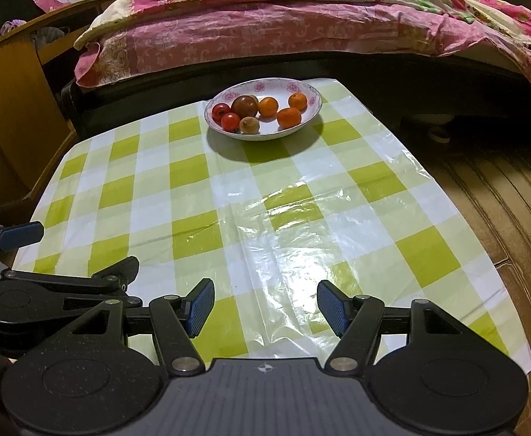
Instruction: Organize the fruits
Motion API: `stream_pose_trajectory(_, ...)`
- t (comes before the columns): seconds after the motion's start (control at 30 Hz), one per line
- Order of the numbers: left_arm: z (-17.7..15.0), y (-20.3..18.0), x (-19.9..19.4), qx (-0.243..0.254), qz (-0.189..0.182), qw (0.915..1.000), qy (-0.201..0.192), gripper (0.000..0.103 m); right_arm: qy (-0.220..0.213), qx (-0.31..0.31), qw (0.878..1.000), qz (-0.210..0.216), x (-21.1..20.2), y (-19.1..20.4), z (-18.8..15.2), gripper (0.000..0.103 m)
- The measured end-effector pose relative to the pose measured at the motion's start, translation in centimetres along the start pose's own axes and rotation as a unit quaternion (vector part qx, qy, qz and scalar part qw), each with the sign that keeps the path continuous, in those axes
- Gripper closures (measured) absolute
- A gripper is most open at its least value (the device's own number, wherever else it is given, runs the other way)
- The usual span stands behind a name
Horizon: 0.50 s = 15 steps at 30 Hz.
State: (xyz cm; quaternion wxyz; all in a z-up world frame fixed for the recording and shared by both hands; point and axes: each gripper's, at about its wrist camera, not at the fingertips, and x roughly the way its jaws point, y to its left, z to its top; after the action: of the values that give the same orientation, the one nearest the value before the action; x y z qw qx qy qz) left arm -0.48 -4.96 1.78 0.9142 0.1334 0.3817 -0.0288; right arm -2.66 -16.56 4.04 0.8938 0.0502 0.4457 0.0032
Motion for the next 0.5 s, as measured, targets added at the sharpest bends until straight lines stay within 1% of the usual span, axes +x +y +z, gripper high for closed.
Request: stream_pose_trajectory(0.5, -0.20, 0.04, -0.03, 0.008, 0.008, 0.9999, -0.004, 0.000, 0.004, -0.003, 1.000, 0.000, 0.26, -0.10, -0.05, 0.043)
